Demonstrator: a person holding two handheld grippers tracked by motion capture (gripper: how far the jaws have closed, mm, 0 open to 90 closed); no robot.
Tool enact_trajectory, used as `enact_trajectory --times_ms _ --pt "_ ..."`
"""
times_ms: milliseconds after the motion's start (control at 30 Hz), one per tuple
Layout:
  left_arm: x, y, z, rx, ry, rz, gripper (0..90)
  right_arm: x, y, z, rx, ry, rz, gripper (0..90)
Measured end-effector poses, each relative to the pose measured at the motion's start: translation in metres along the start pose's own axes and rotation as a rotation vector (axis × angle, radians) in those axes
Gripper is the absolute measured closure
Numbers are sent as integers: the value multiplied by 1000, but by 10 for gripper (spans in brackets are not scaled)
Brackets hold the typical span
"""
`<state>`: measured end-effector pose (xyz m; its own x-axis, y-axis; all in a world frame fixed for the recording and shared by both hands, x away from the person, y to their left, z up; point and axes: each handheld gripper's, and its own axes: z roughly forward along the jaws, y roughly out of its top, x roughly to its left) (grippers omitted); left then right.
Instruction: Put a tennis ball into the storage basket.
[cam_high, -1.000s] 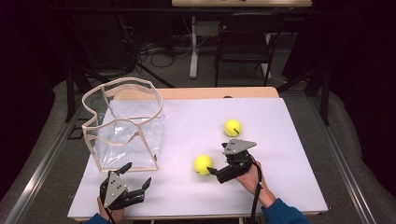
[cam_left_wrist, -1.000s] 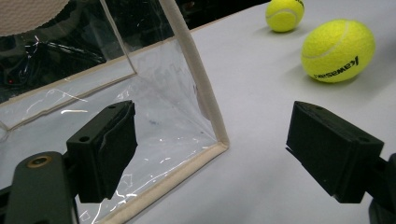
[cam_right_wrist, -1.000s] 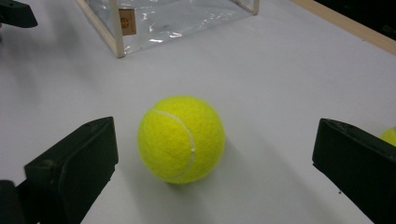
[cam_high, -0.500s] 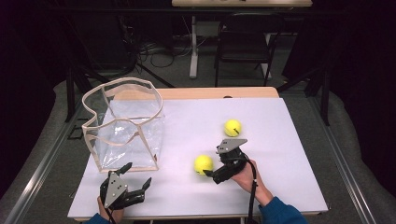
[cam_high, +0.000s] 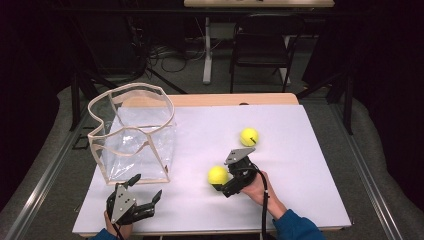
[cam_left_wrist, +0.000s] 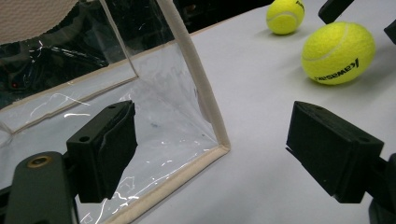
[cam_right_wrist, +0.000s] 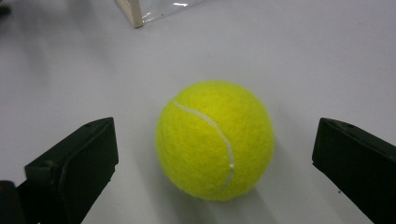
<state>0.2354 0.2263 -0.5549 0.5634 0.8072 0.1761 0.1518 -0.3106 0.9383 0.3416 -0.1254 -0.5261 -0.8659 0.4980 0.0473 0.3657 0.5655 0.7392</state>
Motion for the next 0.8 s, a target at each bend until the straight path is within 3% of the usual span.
enact_trajectory --times_ms 433,800 --pt "1 0 0 -1 -1 -5 159 4 2 18 67 12 0 5" --pt "1 0 -1 -3 -1 -6 159 3 -1 24 100 5 3 83"
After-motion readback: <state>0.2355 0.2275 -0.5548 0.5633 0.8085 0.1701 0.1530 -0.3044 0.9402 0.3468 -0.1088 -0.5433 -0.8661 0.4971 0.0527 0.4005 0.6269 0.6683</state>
